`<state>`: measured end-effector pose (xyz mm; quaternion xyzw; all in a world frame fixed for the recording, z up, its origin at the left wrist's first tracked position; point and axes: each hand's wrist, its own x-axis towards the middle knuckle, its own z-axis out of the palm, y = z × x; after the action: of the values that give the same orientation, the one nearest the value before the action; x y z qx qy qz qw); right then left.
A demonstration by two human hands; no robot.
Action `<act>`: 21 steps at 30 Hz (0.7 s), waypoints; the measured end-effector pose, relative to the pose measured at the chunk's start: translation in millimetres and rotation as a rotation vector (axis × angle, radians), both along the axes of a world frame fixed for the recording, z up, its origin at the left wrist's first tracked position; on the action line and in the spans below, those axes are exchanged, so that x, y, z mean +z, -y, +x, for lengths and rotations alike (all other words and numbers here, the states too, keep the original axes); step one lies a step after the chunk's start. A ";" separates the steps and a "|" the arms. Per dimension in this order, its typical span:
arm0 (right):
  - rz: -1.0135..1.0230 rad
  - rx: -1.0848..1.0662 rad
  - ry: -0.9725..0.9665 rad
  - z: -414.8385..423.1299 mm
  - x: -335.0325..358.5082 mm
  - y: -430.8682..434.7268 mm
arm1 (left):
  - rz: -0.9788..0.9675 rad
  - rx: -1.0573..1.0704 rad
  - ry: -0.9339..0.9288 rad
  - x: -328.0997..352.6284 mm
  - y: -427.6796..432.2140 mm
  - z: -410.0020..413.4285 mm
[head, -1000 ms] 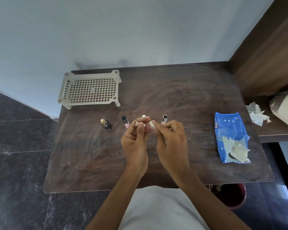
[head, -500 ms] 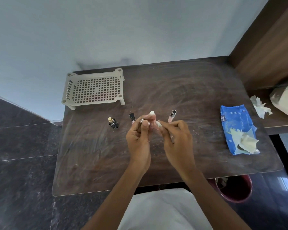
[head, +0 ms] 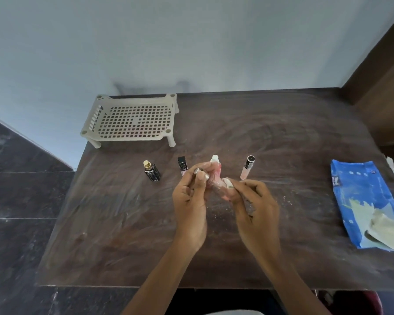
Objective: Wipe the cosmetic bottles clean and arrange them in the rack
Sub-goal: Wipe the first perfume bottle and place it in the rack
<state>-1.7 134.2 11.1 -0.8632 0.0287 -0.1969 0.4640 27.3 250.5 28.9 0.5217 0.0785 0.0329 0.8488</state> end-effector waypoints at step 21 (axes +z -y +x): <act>-0.181 -0.009 0.266 -5.7 -61.0 -33.5 | -0.029 0.002 0.379 -96.8 -14.7 -3.5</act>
<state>-7.4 167.8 -49.8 -0.8677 -0.0468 -0.3134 0.3830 23.8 265.2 -67.9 0.4938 -0.0817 0.1303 0.8559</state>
